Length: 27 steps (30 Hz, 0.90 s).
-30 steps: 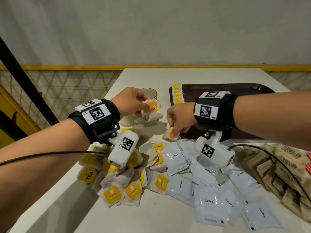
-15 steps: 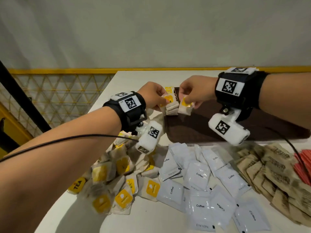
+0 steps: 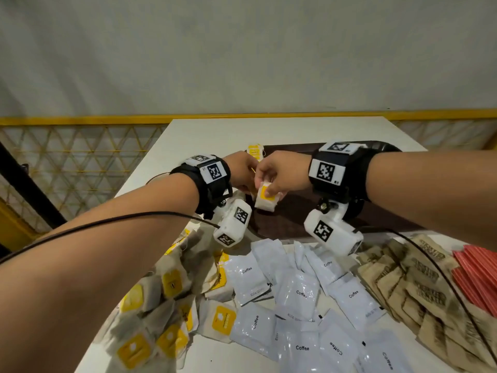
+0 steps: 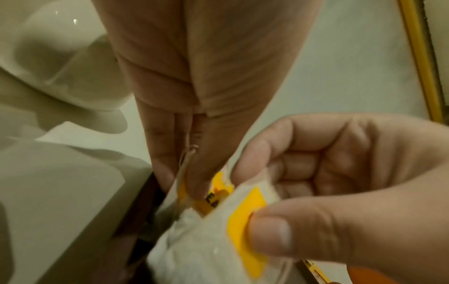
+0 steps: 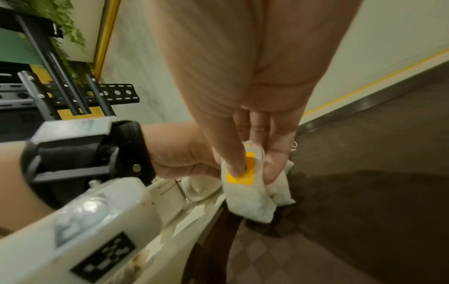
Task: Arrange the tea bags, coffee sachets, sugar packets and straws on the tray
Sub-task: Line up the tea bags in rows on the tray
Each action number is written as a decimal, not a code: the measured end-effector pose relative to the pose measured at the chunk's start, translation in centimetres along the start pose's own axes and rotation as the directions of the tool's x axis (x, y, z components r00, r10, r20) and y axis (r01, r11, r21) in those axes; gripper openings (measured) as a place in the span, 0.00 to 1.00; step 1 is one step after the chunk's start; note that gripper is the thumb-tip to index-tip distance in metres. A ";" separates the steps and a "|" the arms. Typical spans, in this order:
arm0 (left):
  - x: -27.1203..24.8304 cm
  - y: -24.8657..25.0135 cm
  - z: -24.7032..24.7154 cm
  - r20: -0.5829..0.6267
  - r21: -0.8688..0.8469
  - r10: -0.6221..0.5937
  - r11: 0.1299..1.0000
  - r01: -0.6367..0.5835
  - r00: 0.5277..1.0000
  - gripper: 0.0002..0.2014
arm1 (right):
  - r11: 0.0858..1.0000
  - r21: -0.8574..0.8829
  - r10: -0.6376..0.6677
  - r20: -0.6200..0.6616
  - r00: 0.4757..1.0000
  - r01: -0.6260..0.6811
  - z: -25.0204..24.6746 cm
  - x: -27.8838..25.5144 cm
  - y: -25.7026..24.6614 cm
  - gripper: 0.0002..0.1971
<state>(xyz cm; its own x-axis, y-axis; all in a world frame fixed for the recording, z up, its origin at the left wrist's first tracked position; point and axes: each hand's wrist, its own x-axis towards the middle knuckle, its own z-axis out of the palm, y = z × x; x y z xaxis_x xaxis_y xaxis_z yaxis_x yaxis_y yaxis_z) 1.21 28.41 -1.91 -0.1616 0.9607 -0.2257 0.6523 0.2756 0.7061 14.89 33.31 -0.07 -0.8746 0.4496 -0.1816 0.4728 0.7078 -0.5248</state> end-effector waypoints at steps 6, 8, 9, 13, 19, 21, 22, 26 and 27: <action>0.4 -0.9 -1.0 -0.062 -0.114 -0.052 0.993 0.044 0.997 0.06 | 0.989 0.121 0.115 -0.219 0.969 -0.090 -0.6 0.3 1.0 0.02; 0.4 -0.9 -1.1 -0.071 -0.132 -0.065 0.990 0.056 0.995 0.05 | 0.970 0.190 0.196 -0.227 0.954 -0.154 -0.8 -0.1 1.7 0.04; 0.4 -0.8 -1.1 -0.068 -0.128 -0.072 0.990 0.063 0.995 0.05 | 0.960 0.213 0.227 -0.199 0.953 -0.184 -0.7 -0.3 2.0 0.04; 0.4 -0.6 -0.5 -0.051 -0.090 -0.096 0.992 0.091 0.994 0.07 | 0.923 0.320 0.261 -0.108 0.959 -0.215 0.6 -0.8 2.8 0.06; 0.4 -0.4 -0.7 -0.124 -0.108 -0.114 0.989 0.101 0.986 0.08 | 0.875 0.426 0.306 -0.122 0.944 -0.229 1.3 0.0 2.6 0.10; 0.3 -0.4 -0.9 -0.142 -0.121 -0.120 0.987 0.103 0.983 0.08 | 0.863 0.436 0.351 -0.156 0.923 -0.254 0.9 0.1 2.5 0.12; 0.3 -0.4 -0.9 -0.151 -0.124 -0.119 0.987 0.101 0.981 0.08 | 0.858 0.443 0.360 -0.156 0.920 -0.261 0.8 0.2 2.5 0.12; 0.1 -0.4 -0.7 -0.142 -0.177 -0.103 0.981 0.077 0.985 0.08 | 0.849 0.452 0.364 -0.124 0.923 -0.274 1.3 0.4 2.7 0.12; 0.1 -0.4 -0.7 -0.132 -0.189 -0.102 0.979 0.076 0.986 0.07 | 0.854 0.442 0.361 -0.120 0.925 -0.276 1.4 0.5 2.7 0.11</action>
<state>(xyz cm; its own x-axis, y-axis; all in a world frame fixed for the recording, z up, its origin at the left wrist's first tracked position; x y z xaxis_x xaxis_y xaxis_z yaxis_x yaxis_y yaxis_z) 0.45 28.41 -1.73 -0.3235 0.9235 -0.2063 0.4860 0.3492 0.8011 15.61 34.68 -2.78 -0.6252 0.7366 -0.2581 0.5978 0.2393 -0.7651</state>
